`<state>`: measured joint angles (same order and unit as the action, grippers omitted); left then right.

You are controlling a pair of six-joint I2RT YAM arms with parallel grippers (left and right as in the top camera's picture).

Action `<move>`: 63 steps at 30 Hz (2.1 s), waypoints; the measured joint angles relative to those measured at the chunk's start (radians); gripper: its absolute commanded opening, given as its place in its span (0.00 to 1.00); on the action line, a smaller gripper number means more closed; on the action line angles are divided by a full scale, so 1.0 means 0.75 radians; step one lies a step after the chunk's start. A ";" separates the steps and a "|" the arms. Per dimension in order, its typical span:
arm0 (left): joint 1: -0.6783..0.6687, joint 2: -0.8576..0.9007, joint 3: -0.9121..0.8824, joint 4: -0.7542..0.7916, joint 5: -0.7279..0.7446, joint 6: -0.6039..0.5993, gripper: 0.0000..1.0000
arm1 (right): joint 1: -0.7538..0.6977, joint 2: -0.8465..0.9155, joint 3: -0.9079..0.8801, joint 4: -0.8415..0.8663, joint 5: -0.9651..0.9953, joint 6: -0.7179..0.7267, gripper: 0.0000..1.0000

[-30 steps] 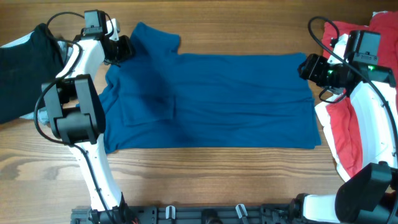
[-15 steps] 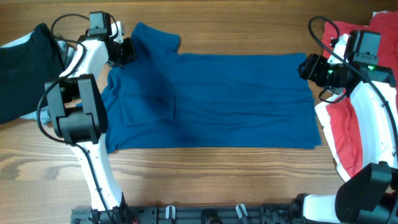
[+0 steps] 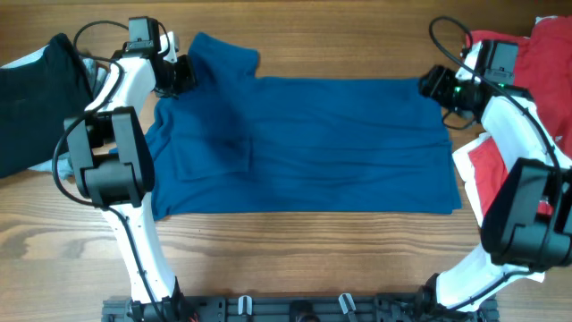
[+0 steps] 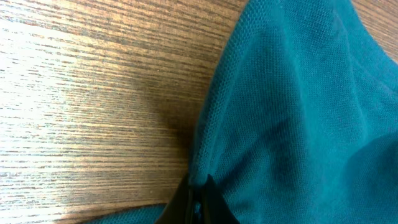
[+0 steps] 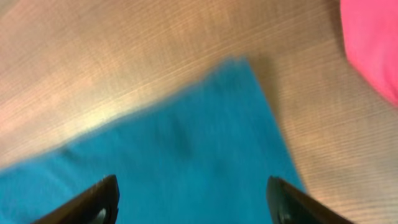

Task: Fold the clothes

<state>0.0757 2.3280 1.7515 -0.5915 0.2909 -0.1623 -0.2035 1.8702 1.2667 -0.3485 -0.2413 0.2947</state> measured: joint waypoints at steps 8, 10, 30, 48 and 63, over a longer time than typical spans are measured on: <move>0.000 0.000 0.000 0.000 0.004 -0.020 0.04 | 0.021 0.299 0.058 0.237 0.107 -0.022 0.79; 0.000 0.000 0.000 0.000 0.004 -0.021 0.04 | 0.026 0.303 0.074 0.252 0.182 -0.026 0.78; 0.014 -0.036 -0.015 0.013 0.049 -0.094 0.04 | 0.055 0.338 0.108 0.214 0.313 0.141 0.06; 0.165 -0.384 -0.019 -0.701 0.173 -0.141 0.04 | 0.020 -0.088 0.170 -0.865 0.389 0.109 0.05; 0.266 -0.385 -0.020 -1.376 0.166 0.016 0.04 | 0.020 -0.088 0.170 -1.062 0.552 -0.019 0.07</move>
<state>0.2749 2.0396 1.7363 -1.6234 0.4152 -0.1501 -0.1883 1.8042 1.3941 -1.1446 0.1726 0.2806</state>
